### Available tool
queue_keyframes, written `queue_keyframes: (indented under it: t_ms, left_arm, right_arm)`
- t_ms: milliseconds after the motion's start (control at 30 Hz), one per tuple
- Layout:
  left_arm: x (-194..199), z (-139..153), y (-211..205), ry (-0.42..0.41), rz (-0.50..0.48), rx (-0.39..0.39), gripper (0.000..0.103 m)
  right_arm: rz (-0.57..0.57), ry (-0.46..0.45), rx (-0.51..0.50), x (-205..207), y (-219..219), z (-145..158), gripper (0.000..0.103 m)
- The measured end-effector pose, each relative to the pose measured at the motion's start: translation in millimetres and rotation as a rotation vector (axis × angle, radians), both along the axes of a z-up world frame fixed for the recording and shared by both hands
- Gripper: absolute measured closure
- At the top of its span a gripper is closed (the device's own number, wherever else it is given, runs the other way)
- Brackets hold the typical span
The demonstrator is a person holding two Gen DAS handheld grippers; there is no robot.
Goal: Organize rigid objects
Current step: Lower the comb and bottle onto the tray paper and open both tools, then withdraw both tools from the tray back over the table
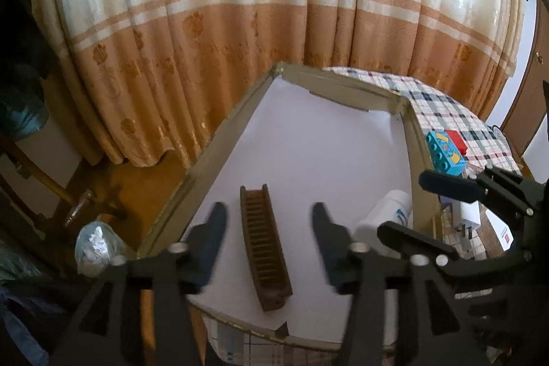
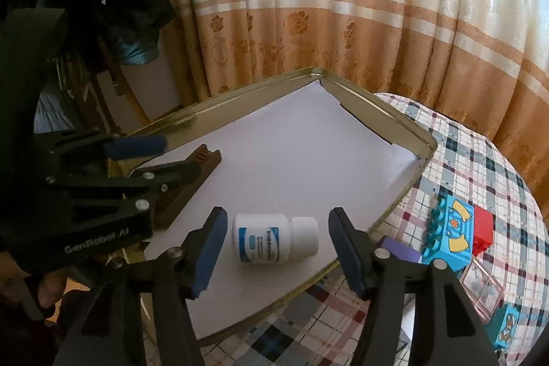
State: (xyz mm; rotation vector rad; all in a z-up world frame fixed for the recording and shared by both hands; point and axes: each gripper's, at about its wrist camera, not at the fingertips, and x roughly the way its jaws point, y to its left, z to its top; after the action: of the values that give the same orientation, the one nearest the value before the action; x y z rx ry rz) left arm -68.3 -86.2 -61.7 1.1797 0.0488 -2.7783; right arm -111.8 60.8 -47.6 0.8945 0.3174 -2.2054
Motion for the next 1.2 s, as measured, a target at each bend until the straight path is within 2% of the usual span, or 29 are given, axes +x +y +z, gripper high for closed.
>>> queue_keyframes:
  t_ms: [200, 333, 433, 700, 800, 1067, 1200]
  left_arm:
    - [7, 7, 3, 0.023, 0.004, 0.010, 0.037]
    - [11, 5, 16, 0.029, -0.020, 0.017, 0.037]
    - [15, 10, 26, 0.039, -0.036, 0.006, 0.036]
    - [26, 21, 47, 0.085, -0.076, 0.035, 0.034]
    - [28, 21, 62, 0.085, -0.111, 0.047, 0.034]
    - [31, 21, 102, 0.075, -0.214, 0.053, 0.034]
    - [33, 21, 117, 0.072, -0.250, 0.054, 0.034]
  right_arm:
    - [-0.056, -0.005, -0.046, 12, 25, 5, 0.036]
    - [-0.068, -0.028, -0.093, 19, 37, 7, 0.033]
    - [-0.071, -0.019, -0.098, 25, 41, 10, 0.033]
    - [-0.128, 0.030, -0.146, 44, 79, 31, 0.033]
    - [-0.201, 0.050, -0.148, 51, 106, 32, 0.027]
    - [-0.375, 0.027, -0.155, 45, 164, 24, 0.027]
    - [-0.413, 0.021, -0.161, 42, 180, 20, 0.027]
